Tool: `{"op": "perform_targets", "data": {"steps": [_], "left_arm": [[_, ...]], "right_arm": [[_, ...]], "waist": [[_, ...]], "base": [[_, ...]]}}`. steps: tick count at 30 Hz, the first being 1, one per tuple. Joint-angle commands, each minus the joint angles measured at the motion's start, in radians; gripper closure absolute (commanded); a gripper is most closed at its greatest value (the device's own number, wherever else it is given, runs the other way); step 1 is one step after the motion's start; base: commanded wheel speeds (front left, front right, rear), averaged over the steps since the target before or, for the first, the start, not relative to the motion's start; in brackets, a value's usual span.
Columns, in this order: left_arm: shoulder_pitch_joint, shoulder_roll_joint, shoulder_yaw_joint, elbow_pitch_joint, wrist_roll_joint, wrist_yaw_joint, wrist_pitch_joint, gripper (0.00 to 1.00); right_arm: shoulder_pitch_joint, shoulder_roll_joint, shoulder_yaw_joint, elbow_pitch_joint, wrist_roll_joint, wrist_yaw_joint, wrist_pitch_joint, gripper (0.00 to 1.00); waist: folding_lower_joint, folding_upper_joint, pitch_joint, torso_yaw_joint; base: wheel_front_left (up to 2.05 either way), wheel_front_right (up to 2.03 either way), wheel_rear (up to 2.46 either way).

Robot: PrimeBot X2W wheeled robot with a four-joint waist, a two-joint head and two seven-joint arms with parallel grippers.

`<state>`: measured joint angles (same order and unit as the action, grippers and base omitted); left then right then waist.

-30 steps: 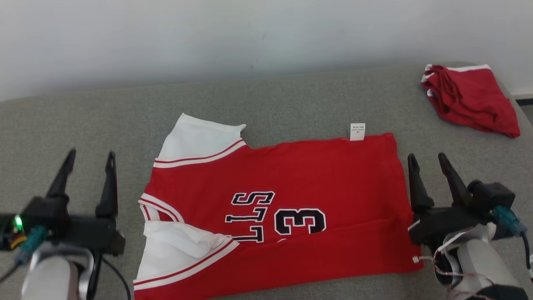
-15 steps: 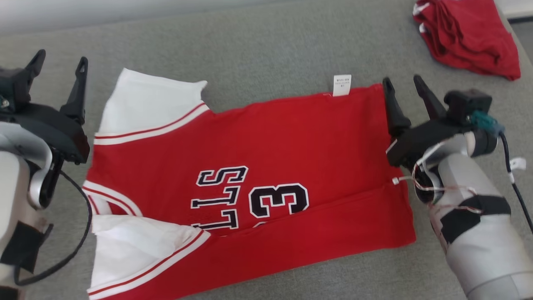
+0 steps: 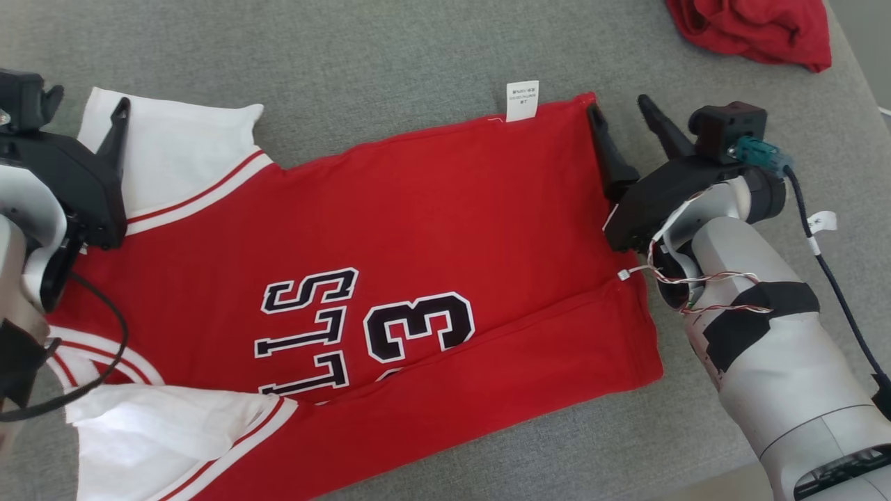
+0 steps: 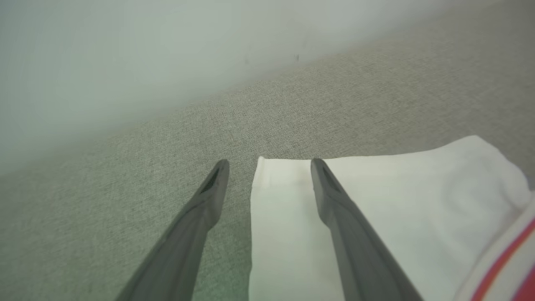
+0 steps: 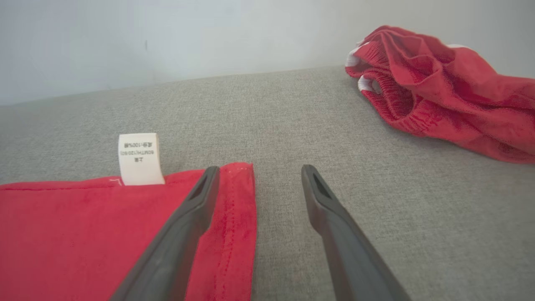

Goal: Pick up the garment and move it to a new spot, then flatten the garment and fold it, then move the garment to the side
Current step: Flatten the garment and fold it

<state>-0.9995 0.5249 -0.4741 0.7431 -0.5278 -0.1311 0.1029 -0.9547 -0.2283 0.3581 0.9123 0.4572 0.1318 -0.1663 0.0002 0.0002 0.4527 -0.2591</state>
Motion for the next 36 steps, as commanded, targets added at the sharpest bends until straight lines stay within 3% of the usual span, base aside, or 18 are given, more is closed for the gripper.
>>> {"op": "perform_targets", "data": {"steps": [1,10,16,17,19,20,22,24,36], "left_arm": [[-0.018,0.009,-0.003,0.015,-0.007,0.002,0.000,0.00],[-0.088,0.019,-0.060,0.131,-0.039,0.002,0.003,0.00],[-0.103,-0.008,-0.080,0.192,-0.091,0.002,0.035,0.00],[-0.103,-0.016,-0.081,0.197,-0.109,0.002,0.043,0.47],[-0.104,-0.025,-0.089,0.200,-0.133,0.001,0.055,1.00],[-0.104,-0.022,-0.098,0.200,-0.139,0.002,0.057,1.00],[-0.109,-0.019,-0.111,0.197,-0.149,0.002,0.048,1.00],[-0.118,-0.027,-0.115,0.192,-0.168,0.002,0.037,1.00],[-0.100,-0.063,-0.158,0.145,-0.226,0.002,-0.136,1.00]], "right_arm": [[-0.011,0.010,0.012,0.004,0.014,-0.003,0.003,0.00],[-0.057,0.019,0.110,0.027,0.078,-0.003,0.020,0.00],[-0.094,0.022,0.154,0.051,0.111,-0.003,0.029,0.00],[-0.098,0.022,0.160,0.055,0.116,-0.003,0.029,0.00],[-0.108,0.019,0.171,0.065,0.129,-0.003,0.033,0.00],[-0.110,0.017,0.176,0.074,0.135,-0.003,0.044,0.00],[-0.123,0.012,0.184,0.092,0.144,-0.003,0.059,0.64],[-0.136,0.003,0.186,0.112,0.146,-0.003,0.060,1.00],[-0.127,-0.014,0.209,0.170,0.167,-0.003,-0.034,1.00]], "waist": [[-0.0002,-0.0002,0.011,-0.014],[-0.0002,-0.0002,0.043,-0.027],[-0.0002,-0.0002,0.055,-0.025],[-0.0002,-0.0002,0.056,-0.023],[-0.0002,-0.0002,0.055,-0.016],[-0.0002,-0.0002,0.055,-0.012],[-0.0002,-0.0002,0.054,-0.005],[-0.0002,-0.0002,0.055,0.005],[-0.0002,-0.0002,-0.027,0.064]], "base": [[0.00,0.00,0.00],[0.00,0.00,0.00],[0.00,0.00,0.00],[0.00,0.00,0.00],[0.00,0.00,0.00],[0.00,0.00,0.00],[0.00,0.00,0.00],[0.00,0.00,0.00],[0.00,0.00,0.00]]}}
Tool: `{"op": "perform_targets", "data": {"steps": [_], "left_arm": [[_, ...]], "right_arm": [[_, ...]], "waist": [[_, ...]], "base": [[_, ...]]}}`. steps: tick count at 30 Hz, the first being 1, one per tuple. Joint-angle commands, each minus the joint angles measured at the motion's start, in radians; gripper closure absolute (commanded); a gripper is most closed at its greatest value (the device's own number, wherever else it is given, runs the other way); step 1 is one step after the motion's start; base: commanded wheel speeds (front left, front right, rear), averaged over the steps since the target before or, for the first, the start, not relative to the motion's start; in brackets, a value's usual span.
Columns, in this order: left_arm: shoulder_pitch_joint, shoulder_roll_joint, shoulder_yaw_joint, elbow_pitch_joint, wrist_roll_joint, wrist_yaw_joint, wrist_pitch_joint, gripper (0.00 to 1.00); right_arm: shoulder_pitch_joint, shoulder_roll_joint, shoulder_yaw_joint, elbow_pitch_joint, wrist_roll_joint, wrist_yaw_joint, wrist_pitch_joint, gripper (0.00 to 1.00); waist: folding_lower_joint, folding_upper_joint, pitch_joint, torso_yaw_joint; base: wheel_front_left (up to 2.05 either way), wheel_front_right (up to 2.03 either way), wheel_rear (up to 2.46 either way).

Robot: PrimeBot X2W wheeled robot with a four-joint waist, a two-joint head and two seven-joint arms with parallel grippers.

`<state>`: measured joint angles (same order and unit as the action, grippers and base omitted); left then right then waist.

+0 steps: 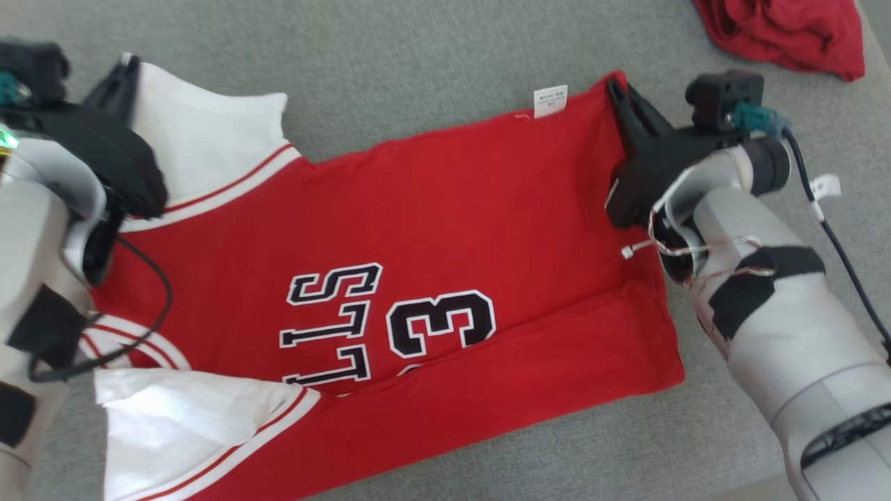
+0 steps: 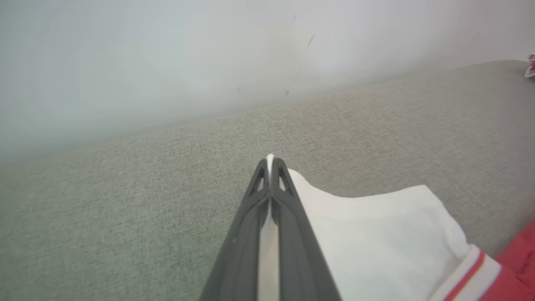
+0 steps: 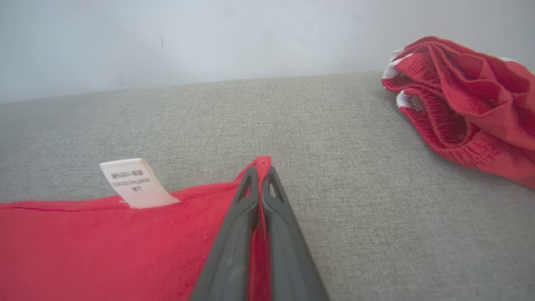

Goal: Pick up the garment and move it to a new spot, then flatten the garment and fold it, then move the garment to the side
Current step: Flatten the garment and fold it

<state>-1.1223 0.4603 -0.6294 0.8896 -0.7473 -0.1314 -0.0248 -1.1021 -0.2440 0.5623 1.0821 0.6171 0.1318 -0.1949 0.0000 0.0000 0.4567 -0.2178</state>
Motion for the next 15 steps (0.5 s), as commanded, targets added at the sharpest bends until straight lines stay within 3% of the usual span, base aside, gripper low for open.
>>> {"op": "perform_targets", "data": {"steps": [1,10,15], "left_arm": [[0.032,-0.001,-0.005,-0.010,-0.015,0.002,-0.026,1.00],[0.169,0.009,-0.010,-0.128,-0.046,0.005,-0.177,1.00],[0.286,0.025,0.004,-0.254,-0.059,0.039,-0.211,1.00]], "right_arm": [[0.033,-0.002,0.008,-0.006,0.013,-0.003,-0.014,1.00],[0.170,-0.061,0.029,-0.113,0.049,-0.003,-0.064,1.00],[0.265,-0.123,0.012,-0.207,0.059,-0.003,-0.070,1.00]], "waist": [[0.0000,0.0000,-0.042,0.029],[0.0000,0.0000,-0.130,0.068],[0.0000,0.0000,-0.161,0.092]], "base": [[0.00,0.00,0.00],[0.00,0.00,0.00],[0.00,0.00,0.00]]}}
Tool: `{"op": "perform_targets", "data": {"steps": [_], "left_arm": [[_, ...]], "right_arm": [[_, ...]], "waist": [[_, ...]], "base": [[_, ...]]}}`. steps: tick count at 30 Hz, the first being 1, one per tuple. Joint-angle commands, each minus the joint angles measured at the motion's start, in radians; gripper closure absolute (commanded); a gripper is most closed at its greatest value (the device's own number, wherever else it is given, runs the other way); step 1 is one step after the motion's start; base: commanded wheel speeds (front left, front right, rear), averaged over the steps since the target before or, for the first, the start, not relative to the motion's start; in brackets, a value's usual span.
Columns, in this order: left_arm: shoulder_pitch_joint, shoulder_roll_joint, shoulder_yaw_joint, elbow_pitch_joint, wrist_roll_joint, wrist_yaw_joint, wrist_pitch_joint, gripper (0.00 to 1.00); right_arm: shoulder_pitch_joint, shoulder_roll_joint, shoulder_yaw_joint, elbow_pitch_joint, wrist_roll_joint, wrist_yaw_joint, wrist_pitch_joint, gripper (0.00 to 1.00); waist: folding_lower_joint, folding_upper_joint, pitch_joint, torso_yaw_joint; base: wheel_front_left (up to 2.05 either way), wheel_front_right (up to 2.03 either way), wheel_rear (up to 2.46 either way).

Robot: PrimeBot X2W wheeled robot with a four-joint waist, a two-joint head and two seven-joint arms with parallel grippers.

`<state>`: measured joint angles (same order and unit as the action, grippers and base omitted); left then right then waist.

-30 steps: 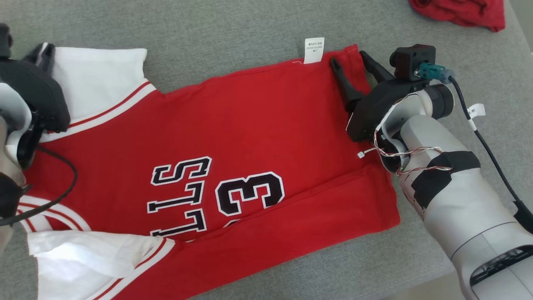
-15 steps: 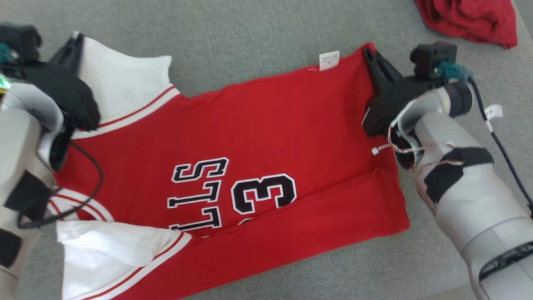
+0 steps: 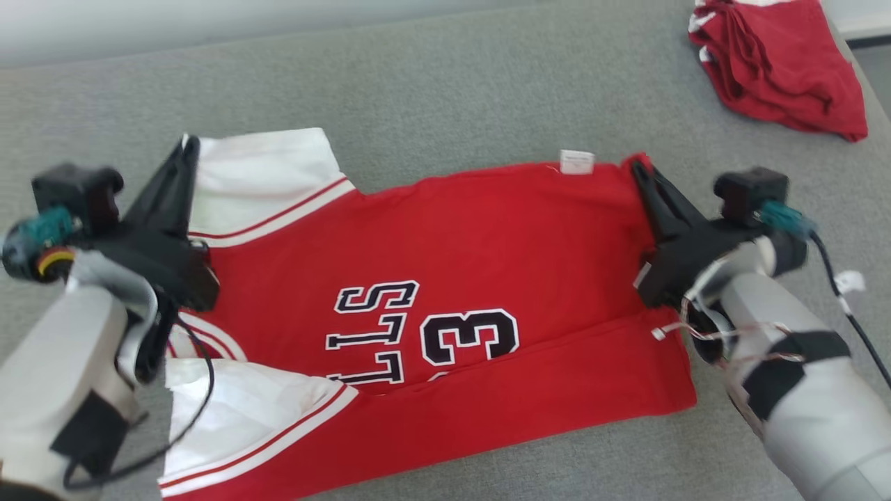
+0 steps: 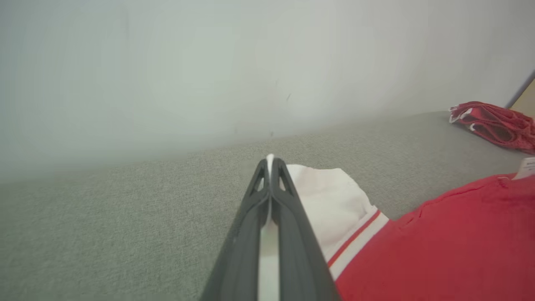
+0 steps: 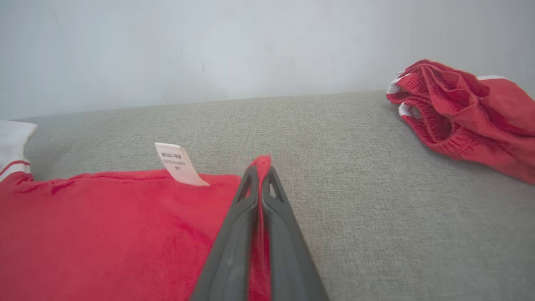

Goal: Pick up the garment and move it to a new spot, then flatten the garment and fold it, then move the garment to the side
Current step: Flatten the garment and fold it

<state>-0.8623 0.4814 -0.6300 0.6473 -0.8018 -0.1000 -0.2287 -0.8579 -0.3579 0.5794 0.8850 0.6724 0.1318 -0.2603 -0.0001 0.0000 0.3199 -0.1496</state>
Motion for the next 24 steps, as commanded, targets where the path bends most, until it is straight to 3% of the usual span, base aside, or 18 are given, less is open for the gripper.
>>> {"op": "perform_targets", "data": {"steps": [1,13,18,24], "left_arm": [[0.053,0.009,0.012,-0.042,-0.012,0.019,-0.012,1.00],[0.417,0.032,0.068,-0.414,-0.038,0.180,-0.034,1.00],[0.543,0.011,0.088,-0.510,-0.032,0.222,-0.037,1.00],[0.634,-0.017,0.114,-0.552,-0.013,0.242,-0.037,1.00]], "right_arm": [[0.040,-0.019,-0.015,-0.032,0.005,-0.003,-0.005,1.00],[0.322,-0.087,-0.191,-0.235,0.020,-0.003,-0.005,1.00],[0.423,-0.088,-0.263,-0.301,0.031,-0.003,-0.005,1.00],[0.513,-0.090,-0.315,-0.350,0.028,-0.003,-0.005,1.00]], "waist": [[0.0001,0.0000,-0.029,0.029],[0.0001,0.0000,-0.084,0.088],[0.0001,0.0000,-0.094,0.101],[0.0001,0.0000,-0.102,0.111]], "base": [[0.00,0.00,0.00],[0.00,0.00,0.00],[0.00,0.00,0.00],[0.00,0.00,0.00]]}}
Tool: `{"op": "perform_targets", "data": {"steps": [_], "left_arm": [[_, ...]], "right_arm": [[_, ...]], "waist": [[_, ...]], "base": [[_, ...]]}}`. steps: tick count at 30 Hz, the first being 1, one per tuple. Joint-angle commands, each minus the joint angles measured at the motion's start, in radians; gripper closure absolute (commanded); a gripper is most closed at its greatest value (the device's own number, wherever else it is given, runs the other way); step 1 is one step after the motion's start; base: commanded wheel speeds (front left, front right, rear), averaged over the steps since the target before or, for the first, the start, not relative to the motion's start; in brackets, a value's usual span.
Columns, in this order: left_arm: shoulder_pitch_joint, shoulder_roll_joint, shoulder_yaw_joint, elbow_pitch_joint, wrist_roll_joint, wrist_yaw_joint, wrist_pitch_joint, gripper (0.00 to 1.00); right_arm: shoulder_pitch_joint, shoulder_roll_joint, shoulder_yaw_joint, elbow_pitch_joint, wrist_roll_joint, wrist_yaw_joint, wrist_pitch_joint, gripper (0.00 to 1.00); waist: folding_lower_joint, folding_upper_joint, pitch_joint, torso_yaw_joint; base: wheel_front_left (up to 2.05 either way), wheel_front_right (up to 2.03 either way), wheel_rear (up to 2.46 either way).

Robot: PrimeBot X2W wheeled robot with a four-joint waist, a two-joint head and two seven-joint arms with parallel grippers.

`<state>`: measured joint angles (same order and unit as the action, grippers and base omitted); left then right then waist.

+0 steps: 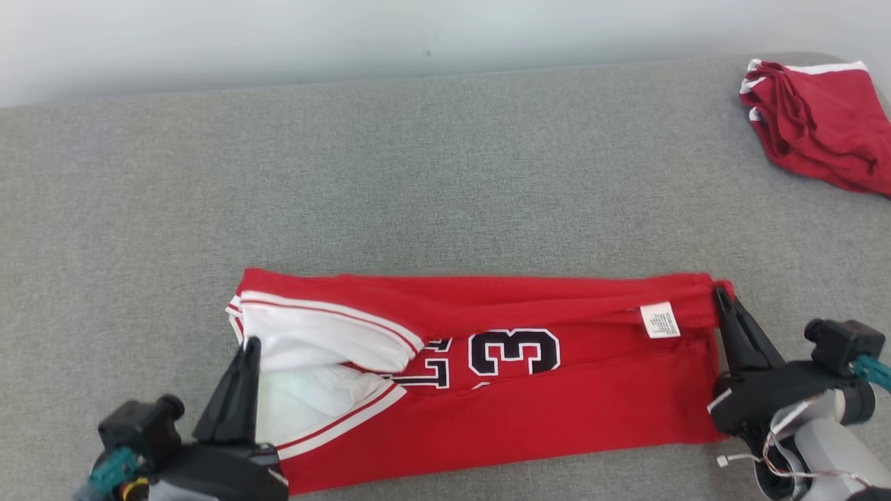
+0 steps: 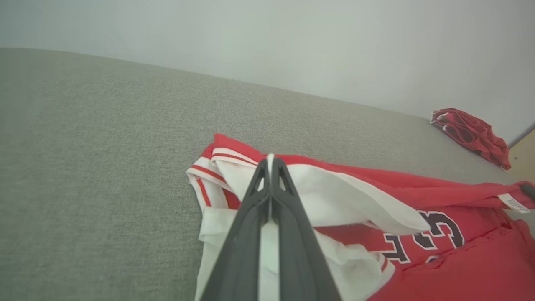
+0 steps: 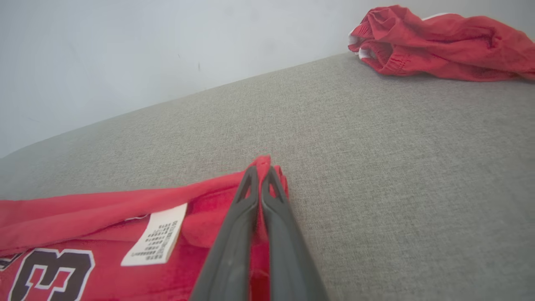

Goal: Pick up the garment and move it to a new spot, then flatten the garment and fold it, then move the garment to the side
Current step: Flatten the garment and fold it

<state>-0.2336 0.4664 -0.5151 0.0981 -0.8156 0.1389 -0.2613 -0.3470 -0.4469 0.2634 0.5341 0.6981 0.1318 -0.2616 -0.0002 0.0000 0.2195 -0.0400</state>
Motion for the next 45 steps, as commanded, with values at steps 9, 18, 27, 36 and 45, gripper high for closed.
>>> {"op": "perform_targets", "data": {"steps": [9,18,27,36,45], "left_arm": [[0.117,-0.055,0.046,0.028,0.067,0.000,-0.004,1.00],[0.159,-0.132,0.177,0.016,0.210,-0.017,-0.004,0.00],[0.221,-0.222,0.391,-0.067,0.452,-0.049,-0.004,0.00],[0.270,-0.315,0.485,-0.064,0.587,-0.100,-0.004,0.00],[0.290,-0.362,0.538,-0.038,0.642,-0.154,-0.004,0.00]], "right_arm": [[0.117,0.018,-0.046,-0.058,0.000,-0.003,0.018,1.00],[0.146,0.017,-0.043,-0.125,-0.018,-0.003,0.025,0.00],[0.113,0.016,-0.098,-0.039,-0.061,-0.003,0.103,0.00],[0.095,0.066,-0.094,0.115,-0.095,-0.003,0.140,0.00],[0.082,0.097,-0.059,0.204,-0.090,-0.003,0.164,1.00]], "waist": [[0.0002,0.0000,-0.029,0.005],[0.0002,0.0000,-0.061,0.005],[0.0002,0.0000,-0.086,0.026],[0.0002,0.0000,-0.103,0.064],[0.0002,0.0000,-0.119,0.071]], "base": [[0.00,0.00,0.00],[0.00,0.00,0.00],[0.00,0.00,0.00],[0.00,0.00,0.00],[0.00,0.00,0.00]]}}
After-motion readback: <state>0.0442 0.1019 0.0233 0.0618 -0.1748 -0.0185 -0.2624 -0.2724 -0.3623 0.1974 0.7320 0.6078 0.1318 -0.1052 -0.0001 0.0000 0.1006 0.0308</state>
